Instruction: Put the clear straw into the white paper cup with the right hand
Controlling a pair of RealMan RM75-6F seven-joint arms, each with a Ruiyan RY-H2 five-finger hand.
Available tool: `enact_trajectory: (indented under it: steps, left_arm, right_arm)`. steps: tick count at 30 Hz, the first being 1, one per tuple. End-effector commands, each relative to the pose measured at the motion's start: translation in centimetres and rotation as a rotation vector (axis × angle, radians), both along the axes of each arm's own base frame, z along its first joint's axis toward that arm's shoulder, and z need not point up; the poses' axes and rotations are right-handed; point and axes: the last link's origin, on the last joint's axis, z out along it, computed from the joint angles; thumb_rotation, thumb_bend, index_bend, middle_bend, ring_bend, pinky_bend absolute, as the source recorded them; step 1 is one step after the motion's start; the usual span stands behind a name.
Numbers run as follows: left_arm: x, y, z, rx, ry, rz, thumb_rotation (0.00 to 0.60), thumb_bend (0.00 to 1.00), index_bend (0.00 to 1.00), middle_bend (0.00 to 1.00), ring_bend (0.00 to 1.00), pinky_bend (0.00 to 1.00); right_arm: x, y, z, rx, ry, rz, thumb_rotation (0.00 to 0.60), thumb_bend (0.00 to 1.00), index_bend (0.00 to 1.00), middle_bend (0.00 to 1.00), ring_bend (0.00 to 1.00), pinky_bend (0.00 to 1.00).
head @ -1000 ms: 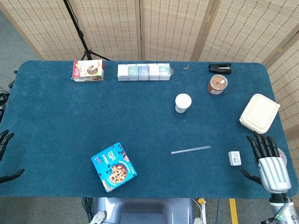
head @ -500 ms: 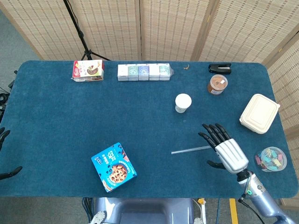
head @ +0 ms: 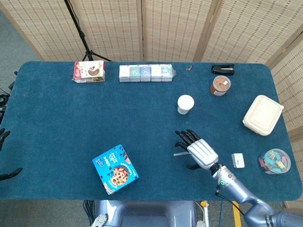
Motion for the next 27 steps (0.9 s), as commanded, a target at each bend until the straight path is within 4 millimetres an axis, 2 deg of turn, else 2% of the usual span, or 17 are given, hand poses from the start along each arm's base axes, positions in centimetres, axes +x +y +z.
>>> enact_trajectory:
  steps: [1, 4, 11, 15, 21, 27]
  left_arm:
    - [-0.1, 0.0, 0.1, 0.000, -0.002, 0.004, 0.600, 0.01, 0.00, 0.00, 0.00, 0.00]
    - [-0.1, 0.1, 0.1, -0.001, -0.006, 0.006, 0.600, 0.01, 0.00, 0.00, 0.00, 0.00]
    - [-0.3, 0.1, 0.3, -0.001, -0.013, 0.010, 0.600, 0.01, 0.00, 0.00, 0.00, 0.00]
    - [-0.4, 0.2, 0.4, 0.003, -0.018, 0.013, 0.600, 0.01, 0.00, 0.00, 0.00, 0.00]
    - [-0.3, 0.2, 0.4, -0.001, -0.019, 0.012, 0.600, 0.01, 0.00, 0.00, 0.00, 0.00]
    - [-0.4, 0.2, 0.5, 0.000, -0.022, 0.016, 0.600, 0.01, 0.00, 0.00, 0.00, 0.00]
  right_arm:
    - [1.6, -0.6, -2.0, 0.014, 0.018, -0.005, 0.600, 0.31, 0.28, 0.00, 0.00, 0.00]
    - [2.0, -0.8, -3.0, 0.010, 0.046, -0.009, 0.600, 0.35, 0.29, 0.00, 0.00, 0.00]
    - [2.4, -1.2, -4.8, 0.000, 0.114, -0.016, 0.600, 0.35, 0.30, 0.00, 0.00, 0.00]
    - [2.3, -1.1, -5.2, -0.001, 0.131, -0.025, 0.600, 0.36, 0.32, 0.00, 0.00, 0.00]
    - [1.8, -1.5, -5.7, 0.001, 0.150, -0.049, 0.600, 0.44, 0.36, 0.00, 0.00, 0.00]
    - [1.6, -1.9, -5.8, 0.007, 0.164, -0.062, 0.600, 0.46, 0.39, 0.00, 0.00, 0.00]
